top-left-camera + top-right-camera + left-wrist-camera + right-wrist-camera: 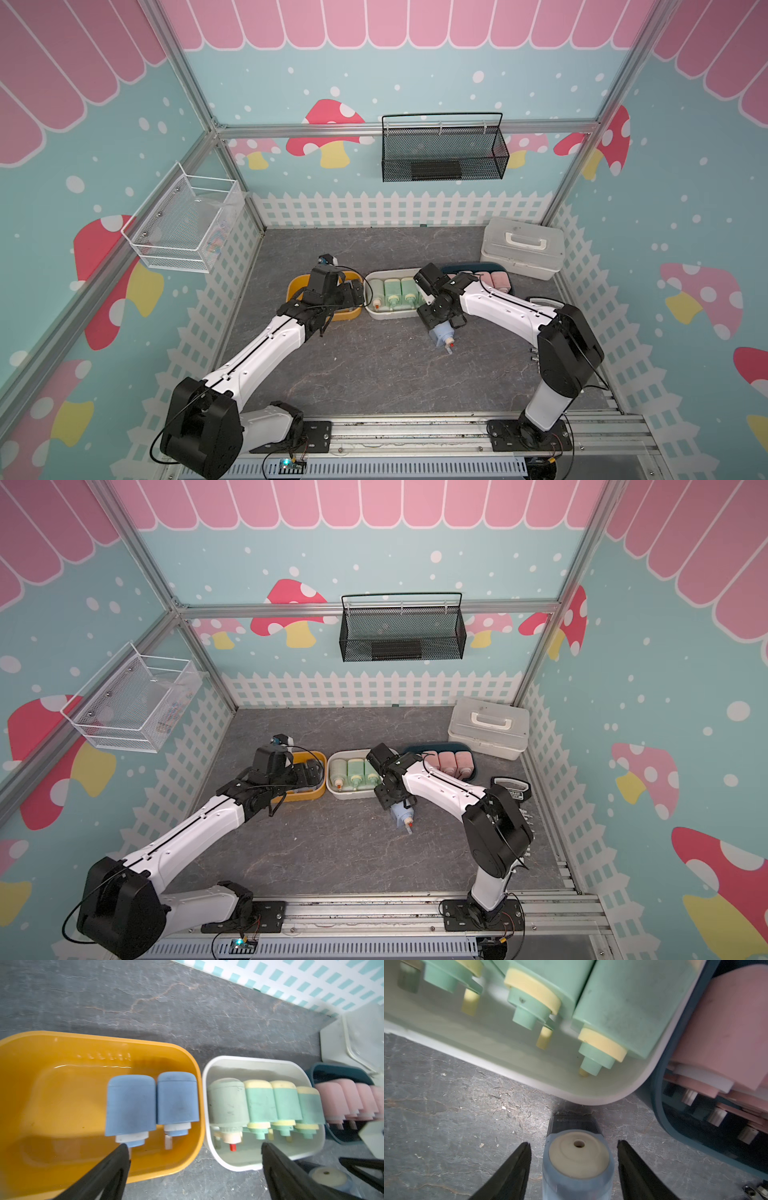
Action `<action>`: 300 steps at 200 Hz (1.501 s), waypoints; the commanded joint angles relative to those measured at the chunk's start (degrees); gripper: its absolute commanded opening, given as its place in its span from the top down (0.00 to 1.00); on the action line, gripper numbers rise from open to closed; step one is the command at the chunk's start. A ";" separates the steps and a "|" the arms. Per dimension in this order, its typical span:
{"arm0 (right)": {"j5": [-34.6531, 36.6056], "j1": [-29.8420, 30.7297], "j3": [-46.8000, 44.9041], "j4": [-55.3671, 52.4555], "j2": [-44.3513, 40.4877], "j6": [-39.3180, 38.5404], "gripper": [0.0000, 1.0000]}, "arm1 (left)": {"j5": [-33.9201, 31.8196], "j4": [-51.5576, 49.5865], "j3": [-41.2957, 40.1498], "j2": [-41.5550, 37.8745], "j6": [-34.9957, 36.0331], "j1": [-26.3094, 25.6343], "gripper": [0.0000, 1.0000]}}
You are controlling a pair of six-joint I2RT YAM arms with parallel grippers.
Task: Place the pencil sharpeners by color into the storage box
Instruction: Place the pencil sharpener in the storage box, then pick up the pencil sharpener from the center of the board.
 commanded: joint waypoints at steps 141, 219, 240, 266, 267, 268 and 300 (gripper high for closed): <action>-6.31 -0.88 -0.67 -3.77 0.80 6.75 1.00 | 2.58 10.49 -8.70 -4.50 2.13 -6.28 0.01; 1.62 4.37 5.21 -12.23 3.68 31.76 1.00 | -0.79 19.45 -14.40 -5.79 6.16 -15.44 0.01; -2.46 5.07 5.59 -9.23 4.10 36.91 1.00 | 0.82 24.76 -18.24 -7.50 5.03 -15.62 0.01; -5.64 5.23 7.34 -9.03 5.04 40.88 1.00 | 0.55 28.16 -21.70 -10.29 7.97 -18.27 0.01; -5.76 5.25 7.35 -9.04 5.07 40.95 1.00 | 0.44 28.18 -21.84 -10.38 8.17 -18.42 0.01; -5.82 5.29 7.48 -9.04 5.08 40.99 1.00 | 0.35 28.18 -21.90 -10.51 8.36 -18.49 0.01; -4.87 5.71 8.52 -10.14 3.41 46.44 1.00 | -4.38 28.67 -24.12 -13.97 13.78 -24.63 0.02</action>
